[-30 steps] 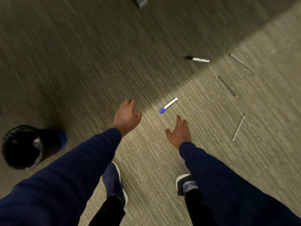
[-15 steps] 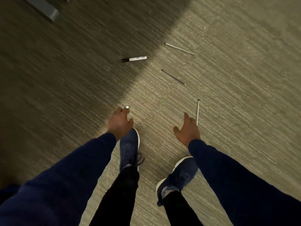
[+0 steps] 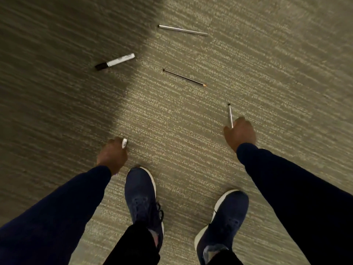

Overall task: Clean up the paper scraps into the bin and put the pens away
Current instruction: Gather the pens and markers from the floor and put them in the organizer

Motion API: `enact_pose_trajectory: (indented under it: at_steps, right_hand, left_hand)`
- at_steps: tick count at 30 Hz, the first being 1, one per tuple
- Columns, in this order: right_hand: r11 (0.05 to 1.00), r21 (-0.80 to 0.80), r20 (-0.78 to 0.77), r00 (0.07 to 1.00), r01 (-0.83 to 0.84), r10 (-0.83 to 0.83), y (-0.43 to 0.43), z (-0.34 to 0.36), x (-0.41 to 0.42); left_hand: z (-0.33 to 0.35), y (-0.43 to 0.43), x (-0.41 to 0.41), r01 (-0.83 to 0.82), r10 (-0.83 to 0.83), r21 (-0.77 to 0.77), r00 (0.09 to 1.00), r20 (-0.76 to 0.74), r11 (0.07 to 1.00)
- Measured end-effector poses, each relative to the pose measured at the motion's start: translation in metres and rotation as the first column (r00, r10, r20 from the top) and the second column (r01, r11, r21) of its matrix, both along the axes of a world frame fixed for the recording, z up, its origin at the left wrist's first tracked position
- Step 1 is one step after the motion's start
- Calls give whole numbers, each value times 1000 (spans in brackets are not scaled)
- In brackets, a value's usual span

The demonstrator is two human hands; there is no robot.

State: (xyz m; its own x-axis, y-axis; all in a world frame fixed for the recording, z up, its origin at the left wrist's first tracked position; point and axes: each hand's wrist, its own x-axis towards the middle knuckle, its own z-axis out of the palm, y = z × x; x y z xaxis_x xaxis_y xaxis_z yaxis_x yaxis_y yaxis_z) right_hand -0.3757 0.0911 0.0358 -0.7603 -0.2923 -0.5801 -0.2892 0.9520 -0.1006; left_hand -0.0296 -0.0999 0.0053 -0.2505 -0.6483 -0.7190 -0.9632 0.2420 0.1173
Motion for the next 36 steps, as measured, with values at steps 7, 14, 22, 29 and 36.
enact_pose_trajectory:
  at_steps: [7, 14, 22, 29, 36]
  right_hand:
    - [985, 103, 21, 990, -141, 139, -8, -17, -15]
    - [940, 88, 37, 944, -329, 327, -17, -19, -17]
    - [873, -476, -14, 993, -107, 114, -40, 5, 7]
    - [747, -648, 148, 987, 149, -68, -57, 41, 27]
    - [721, -628, 305, 945, 294, -119, -68, 51, 25]
  left_hand:
    - [10, -22, -15, 149, -172, -131, 969, -180, 980]
    - [31, -50, -61, -63, 43, -37, 911, -410, 997]
    - [63, -54, -108, -577, 613, 273, 551, -566, 770]
    - [78, -42, -120, -721, 813, 440, 296, -502, 535]
    - [94, -40, -122, -688, 895, 598, 181, -407, 411]
